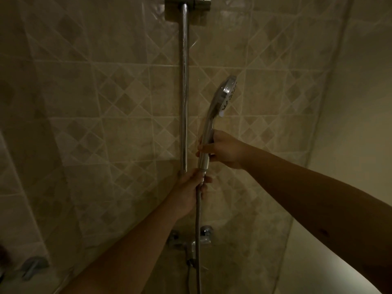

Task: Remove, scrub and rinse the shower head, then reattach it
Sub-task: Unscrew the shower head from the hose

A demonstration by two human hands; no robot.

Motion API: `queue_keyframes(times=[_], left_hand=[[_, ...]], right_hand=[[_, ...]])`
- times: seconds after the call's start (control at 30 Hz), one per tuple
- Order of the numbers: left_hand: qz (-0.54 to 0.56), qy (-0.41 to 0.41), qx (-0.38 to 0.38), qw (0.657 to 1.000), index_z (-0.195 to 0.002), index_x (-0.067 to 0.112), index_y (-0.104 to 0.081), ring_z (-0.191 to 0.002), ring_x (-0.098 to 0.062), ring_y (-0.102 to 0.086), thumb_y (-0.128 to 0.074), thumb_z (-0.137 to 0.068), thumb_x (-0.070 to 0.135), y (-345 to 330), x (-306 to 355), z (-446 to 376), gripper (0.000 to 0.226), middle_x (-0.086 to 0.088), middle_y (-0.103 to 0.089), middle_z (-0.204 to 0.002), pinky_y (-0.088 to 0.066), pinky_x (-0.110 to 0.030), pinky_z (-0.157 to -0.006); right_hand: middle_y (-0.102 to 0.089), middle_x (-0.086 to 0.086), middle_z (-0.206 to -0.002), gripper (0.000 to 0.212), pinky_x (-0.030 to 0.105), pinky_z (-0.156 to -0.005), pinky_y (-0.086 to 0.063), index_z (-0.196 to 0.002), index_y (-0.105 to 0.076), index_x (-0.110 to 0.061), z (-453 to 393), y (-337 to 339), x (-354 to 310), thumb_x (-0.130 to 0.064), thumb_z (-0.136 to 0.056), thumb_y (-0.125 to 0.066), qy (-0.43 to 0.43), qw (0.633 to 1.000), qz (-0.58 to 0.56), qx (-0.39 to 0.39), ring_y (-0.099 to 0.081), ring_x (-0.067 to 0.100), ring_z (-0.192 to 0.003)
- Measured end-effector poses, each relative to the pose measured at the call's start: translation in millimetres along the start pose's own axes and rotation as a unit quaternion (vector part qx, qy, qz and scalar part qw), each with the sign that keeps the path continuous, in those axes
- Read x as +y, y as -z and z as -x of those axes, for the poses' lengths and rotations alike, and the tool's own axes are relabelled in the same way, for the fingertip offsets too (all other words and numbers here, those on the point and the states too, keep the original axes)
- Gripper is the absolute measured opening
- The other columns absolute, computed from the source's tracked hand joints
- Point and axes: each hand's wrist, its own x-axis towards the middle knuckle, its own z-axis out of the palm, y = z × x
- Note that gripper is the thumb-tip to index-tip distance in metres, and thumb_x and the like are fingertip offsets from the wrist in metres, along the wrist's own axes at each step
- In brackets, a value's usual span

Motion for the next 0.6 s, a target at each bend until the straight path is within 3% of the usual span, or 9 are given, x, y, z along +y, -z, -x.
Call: queue_keyframes(times=[0.13, 0.23, 0.3, 0.37, 0.43, 0.6], left_hand=[[0.023, 0.031, -0.019, 0.999, -0.095, 0.019, -0.074, -0.058, -0.010, -0.056, -0.067, -0.083, 0.034, 3, 0, 0, 0.021, -0.001, -0.070, -0.082, -0.046, -0.026, -0.053], [-0.042, -0.020, 0.032, 0.998, -0.097, 0.024, -0.067, -0.057, -0.009, -0.052, -0.078, -0.075, 0.028, -5, -3, -1, 0.025, 0.004, -0.061, -0.073, -0.045, -0.025, -0.050], [-0.094, -0.052, 0.080, 0.991, -0.083, 0.030, -0.066, -0.054, -0.010, -0.050, -0.075, -0.073, 0.020, -9, -4, -2, 0.017, 0.004, -0.058, -0.065, -0.043, -0.023, -0.048], [-0.088, -0.053, 0.069, 0.992, -0.078, 0.032, -0.069, -0.056, -0.009, -0.052, -0.070, -0.076, 0.022, -8, -4, -3, 0.010, 0.005, -0.059, -0.064, -0.044, -0.022, -0.052], [-0.062, -0.022, 0.038, 0.997, -0.086, 0.029, -0.073, -0.065, -0.010, -0.056, -0.068, -0.082, 0.030, -3, -3, -5, 0.007, 0.006, -0.064, -0.072, -0.047, -0.024, -0.058], [-0.043, 0.013, 0.003, 0.999, -0.105, 0.024, -0.071, -0.077, -0.012, -0.058, -0.074, -0.079, 0.040, 7, -4, -12, 0.031, 0.003, -0.068, -0.087, -0.048, -0.026, -0.068]], right_hand=[[-0.061, 0.004, -0.087, 0.012, 0.033, -0.080, -0.057, -0.097, -0.053, -0.007, 1, 1, 2, 0.002, -0.091, -0.058, -0.004, 1.000, -0.005, -0.009, -0.067, 0.014, -0.085], [-0.060, 0.006, -0.088, 0.013, 0.037, -0.084, -0.055, -0.097, -0.053, -0.007, -1, 0, 5, 0.002, -0.090, -0.058, 0.002, 1.000, -0.003, 0.003, -0.067, 0.016, -0.087], [-0.061, 0.007, -0.091, 0.014, 0.038, -0.085, -0.055, -0.100, -0.053, -0.006, -2, 1, 4, 0.001, -0.091, -0.059, 0.001, 1.000, -0.007, 0.019, -0.067, 0.017, -0.089], [-0.061, 0.008, -0.093, 0.014, 0.039, -0.086, -0.056, -0.101, -0.053, -0.006, -3, 2, 2, 0.001, -0.090, -0.059, 0.000, 1.000, 0.004, 0.023, -0.067, 0.018, -0.090], [-0.062, 0.008, -0.093, 0.012, 0.040, -0.087, -0.056, -0.098, -0.054, -0.007, -4, 5, 1, 0.001, -0.090, -0.059, -0.001, 1.000, 0.016, 0.021, -0.066, 0.020, -0.092], [-0.063, 0.007, -0.093, 0.013, 0.038, -0.087, -0.056, -0.099, -0.053, -0.007, -4, 7, 4, 0.002, -0.091, -0.058, -0.004, 0.999, 0.004, 0.031, -0.067, 0.021, -0.095]])
